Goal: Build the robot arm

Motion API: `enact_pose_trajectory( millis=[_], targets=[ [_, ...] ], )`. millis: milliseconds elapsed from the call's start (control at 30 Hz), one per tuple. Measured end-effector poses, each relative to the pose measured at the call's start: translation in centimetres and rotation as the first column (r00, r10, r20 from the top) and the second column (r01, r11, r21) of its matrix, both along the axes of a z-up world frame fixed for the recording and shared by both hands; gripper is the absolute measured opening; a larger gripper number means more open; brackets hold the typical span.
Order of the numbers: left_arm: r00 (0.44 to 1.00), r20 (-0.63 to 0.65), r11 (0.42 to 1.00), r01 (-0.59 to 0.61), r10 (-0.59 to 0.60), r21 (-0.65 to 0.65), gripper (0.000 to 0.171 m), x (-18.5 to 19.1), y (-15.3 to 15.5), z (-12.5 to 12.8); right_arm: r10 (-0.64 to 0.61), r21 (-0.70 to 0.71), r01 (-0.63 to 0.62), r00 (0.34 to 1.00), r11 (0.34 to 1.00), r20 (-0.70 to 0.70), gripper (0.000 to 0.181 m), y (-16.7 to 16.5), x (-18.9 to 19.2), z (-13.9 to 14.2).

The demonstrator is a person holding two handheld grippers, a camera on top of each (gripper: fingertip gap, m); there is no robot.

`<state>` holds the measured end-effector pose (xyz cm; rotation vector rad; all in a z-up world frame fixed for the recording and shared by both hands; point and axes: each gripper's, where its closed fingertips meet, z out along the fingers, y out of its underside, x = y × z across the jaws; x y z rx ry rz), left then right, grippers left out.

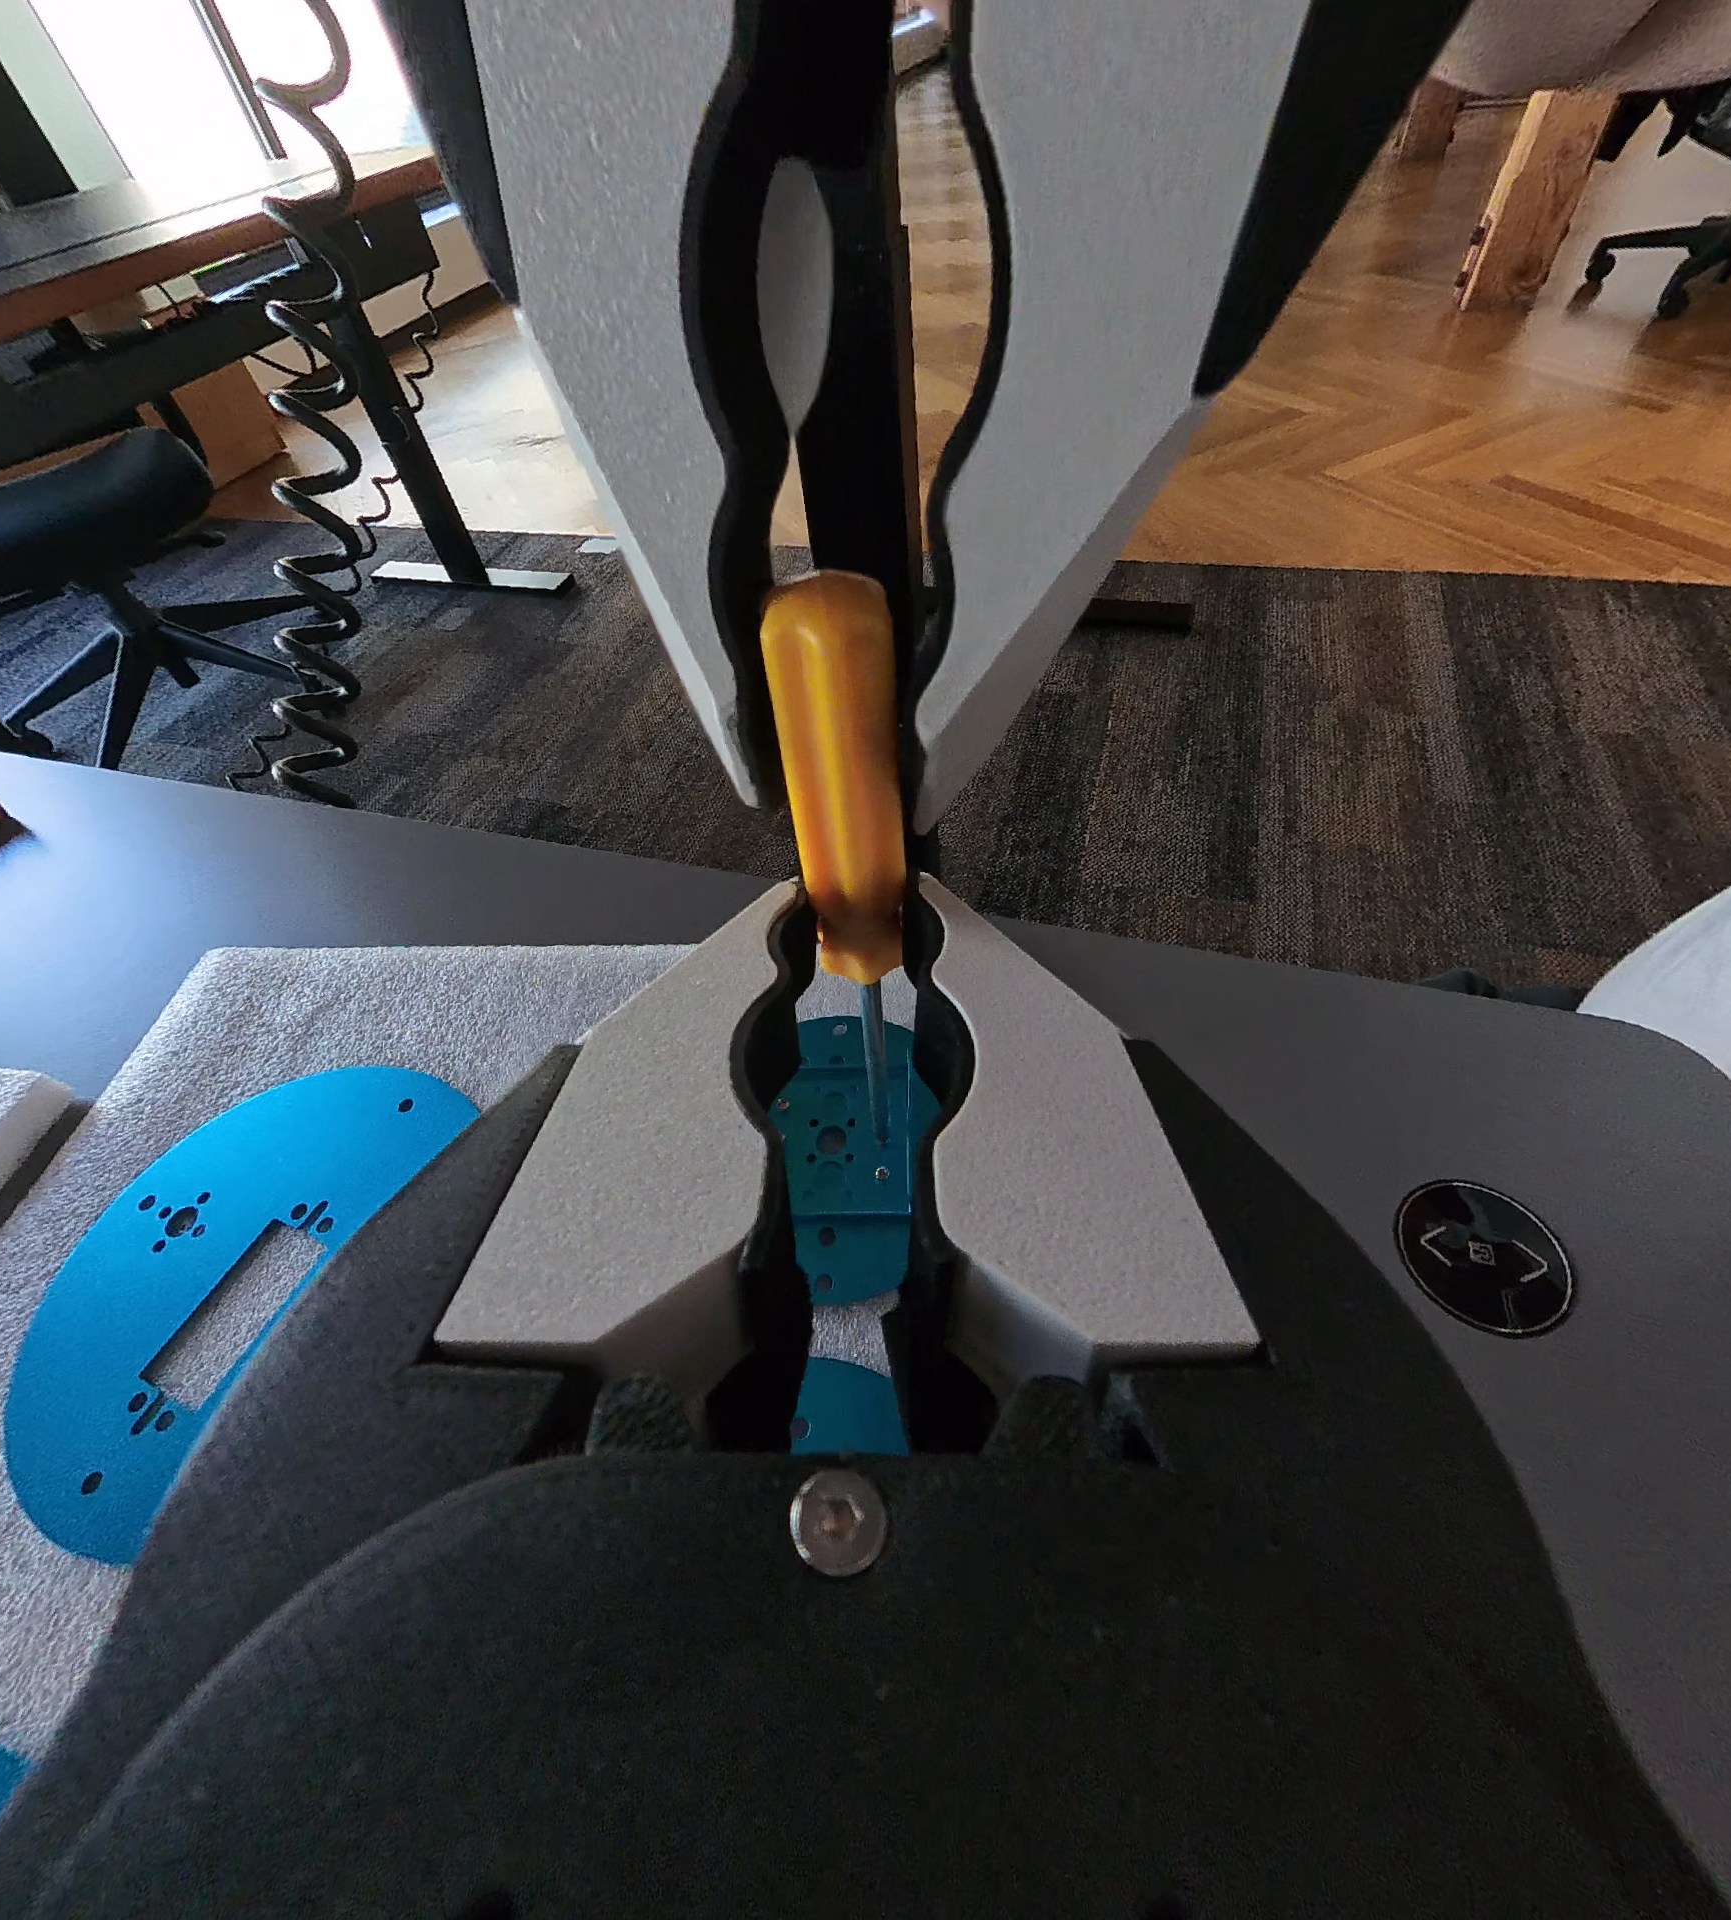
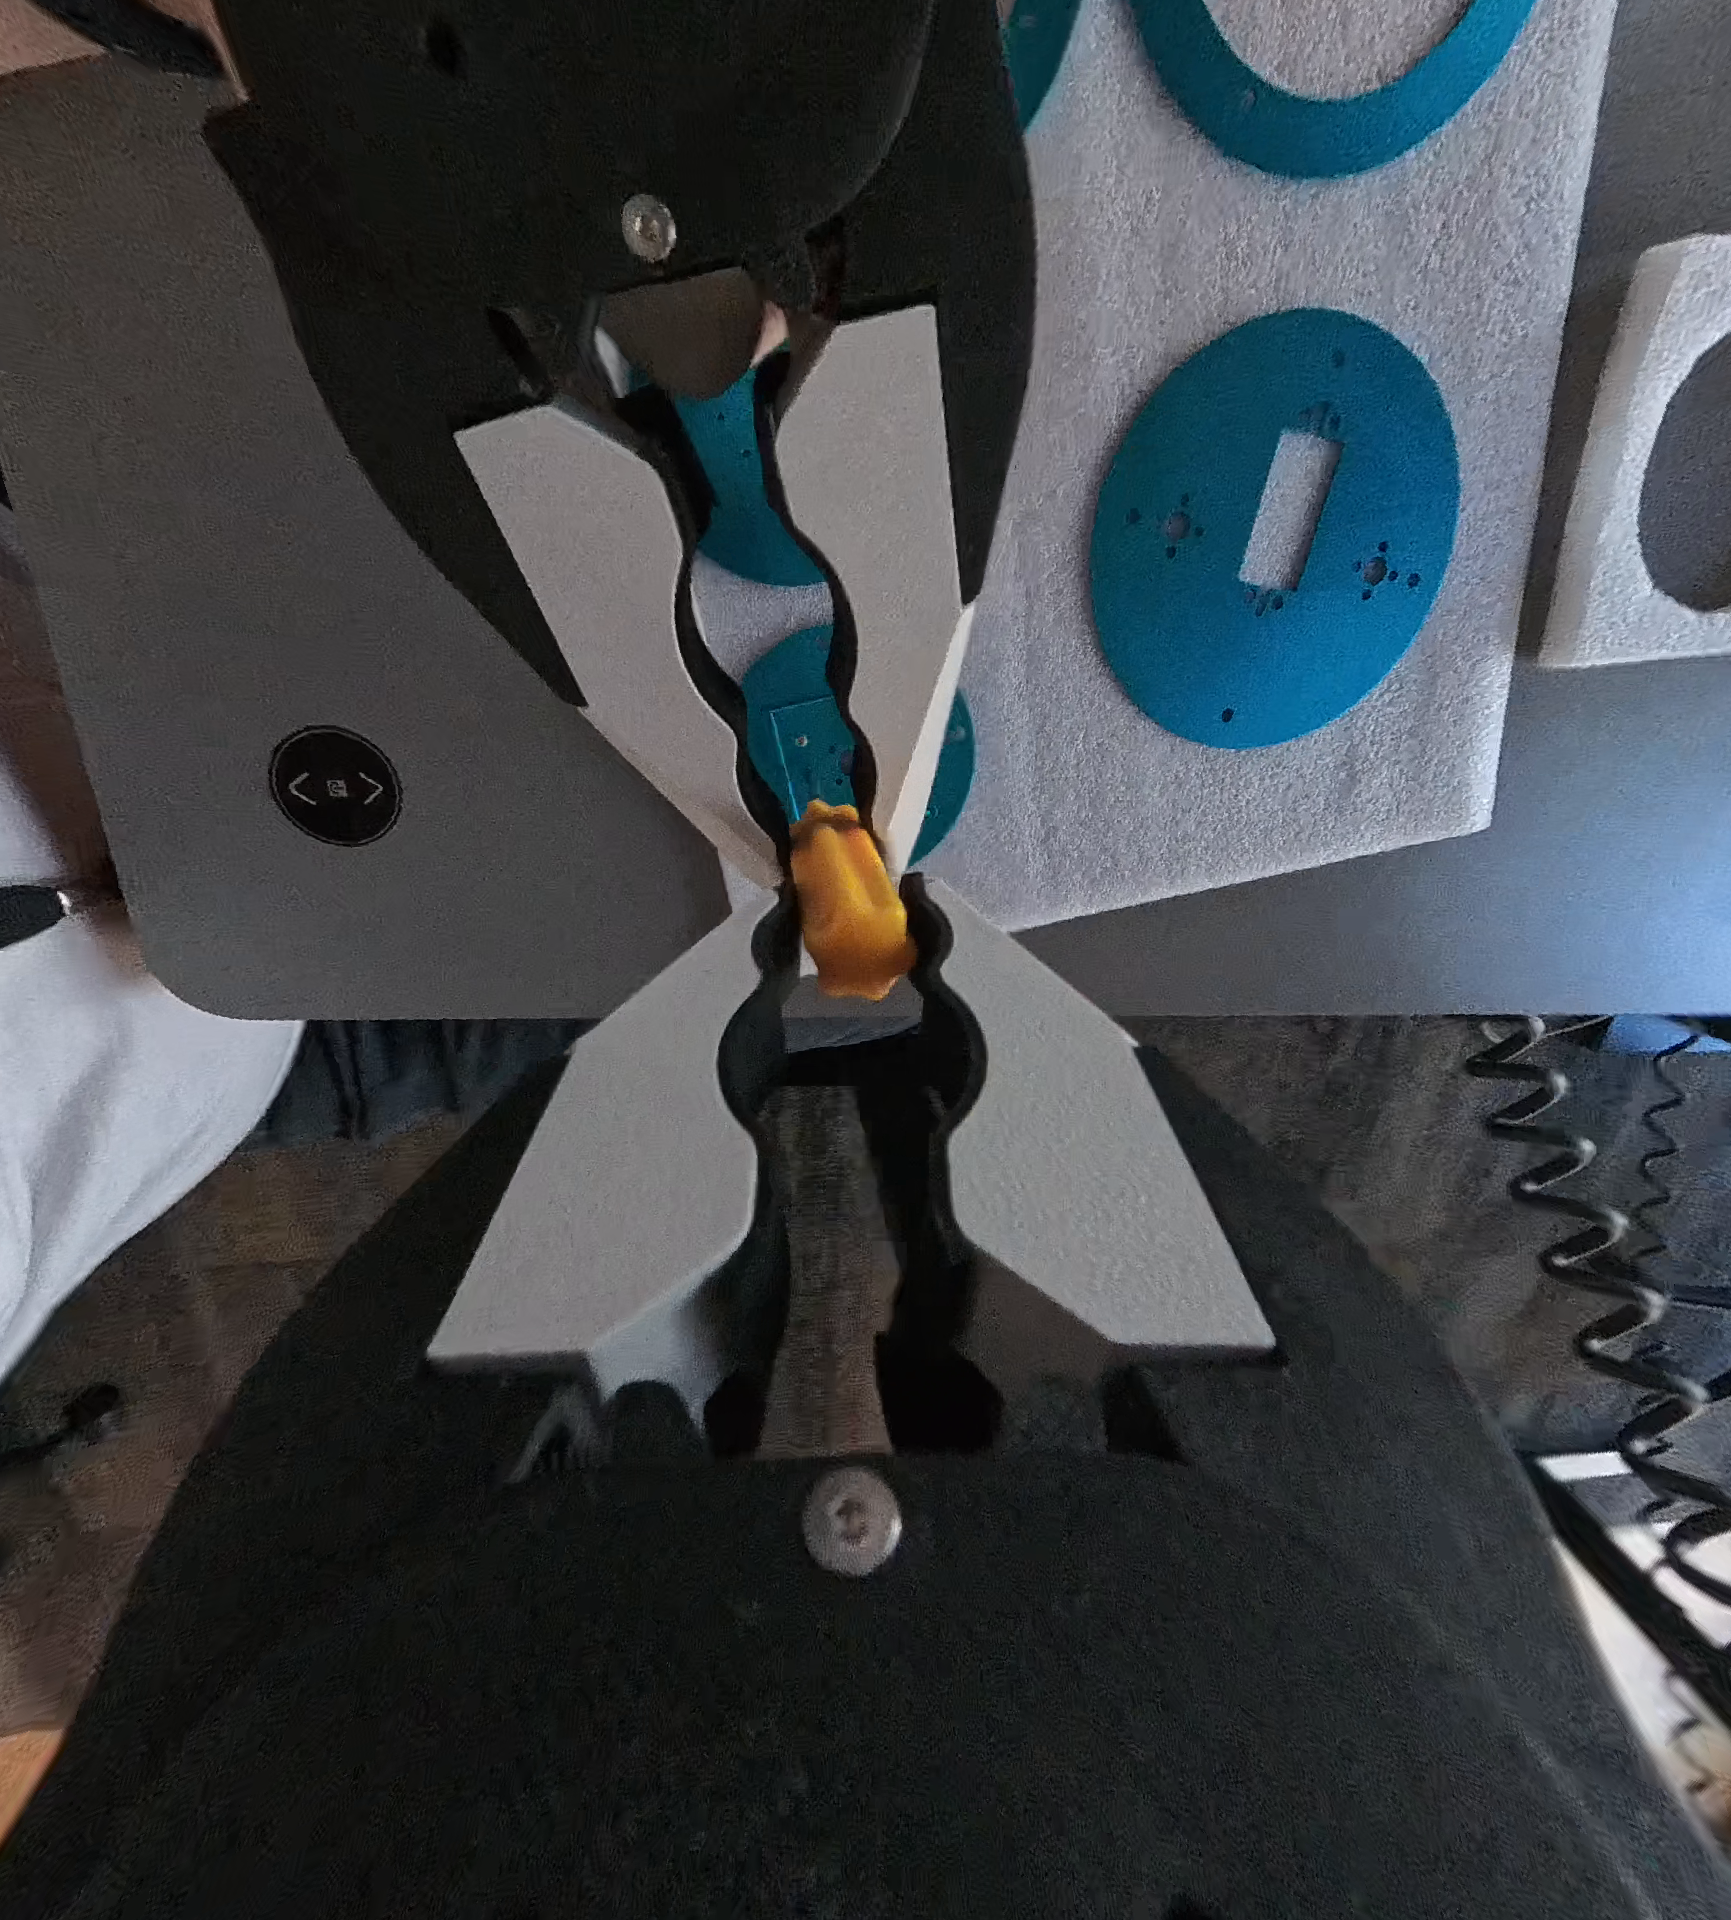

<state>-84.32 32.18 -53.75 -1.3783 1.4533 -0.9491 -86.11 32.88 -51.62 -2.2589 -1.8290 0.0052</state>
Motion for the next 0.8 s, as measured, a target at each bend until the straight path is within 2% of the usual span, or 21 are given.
enact_pose_trajectory(
  millis=[33, 100, 133, 200, 300, 367, 467, 533, 600, 667, 733, 800],
  targets=[
    [1.0, 0.0, 1.0, 0.003, -0.003, -0.005, 0.014, 0.0, 0.0, 0.0, -0.096, -0.049, 0.095, 0.995, 0.994, -0.018, 0.019, -0.1, 0.1, -0.1],
    [1.0, 0.002, 1.0, -0.017, 0.017, -0.02, 0.016, 0.2, 0.3, 0.0, -0.331, -0.153, 0.317, 0.94, 0.936, -0.08, 0.019, -0.1, 0.1, -0.2],
    [1.0, 0.001, 0.999, -0.022, 0.022, -0.024, 0.016, 0.3, 0.4, 0.0, -0.394, -0.169, 0.375, 0.914, 0.911, -0.096, 0.019, 0.1, 0.2, -0.3],
    [1.0, 0.0, 1.0, -0.002, 0.002, -0.015, 0.016, 0.4, 0.1, 0.0, -0.384, -0.168, 0.37, 0.921, 0.914, -0.062, 0.019, -0.4, 0.4, -0.3],
    [1.0, 0.005, 1.0, 0.001, -0.001, -0.007, 0.016, 0.2, -0.1, 0.0, -0.164, -0.093, 0.16, 0.986, 0.983, -0.036, 0.023, -0.7, 0.0, -0.1],
    [1.0, 0.005, 1.0, 0.004, -0.004, -0.015, 0.016, 0.2, -0.1, 0.0, -0.044, -0.02, 0.043, 0.997, 0.999, -0.061, 0.022, -0.2, -0.6, 0.4],
    [1.0, 0.003, 1.0, 0.009, -0.009, -0.008, 0.015, 0.3, -0.2, -0.1, 0.027, -0.023, -0.028, 0.997, 0.999, -0.067, 0.018, -0.3, -0.8, 0.7],
    [1.0, 0.001, 1.0, 0.004, -0.004, -0.002, 0.016, 0.3, -0.2, -0.1, -0.037, -0.073, 0.032, 0.997, 0.997, -0.062, 0.017, -0.3, -0.7, 0.6],
    [1.0, 0.0, 1.0, -0.005, 0.005, -0.016, 0.015, 0.2, 0.1, -0.1, -0.169, -0.113, 0.159, 0.982, 0.981, -0.083, 0.018, 0.0, -0.7, 0.6],
    [1.0, -0.003, 1.0, -0.022, 0.022, -0.015, 0.016, 0.1, 0.4, -0.1, -0.324, -0.128, 0.309, 0.939, 0.942, -0.115, 0.018, 0.5, -0.8, 0.6],
    [1.0, -0.002, 1.0, -0.017, 0.017, -0.011, 0.016, 0.1, 0.3, -0.1, -0.357, -0.122, 0.342, 0.925, 0.932, -0.131, 0.018, 0.4, -0.9, 0.6],
    [1.0, -0.003, 1.0, -0.01, 0.011, 0.006, 0.016, 0.2, 0.1, -0.1, -0.282, -0.112, 0.27, 0.954, 0.956, -0.105, 0.018, 0.0, -0.8, 0.7]
  ],
)
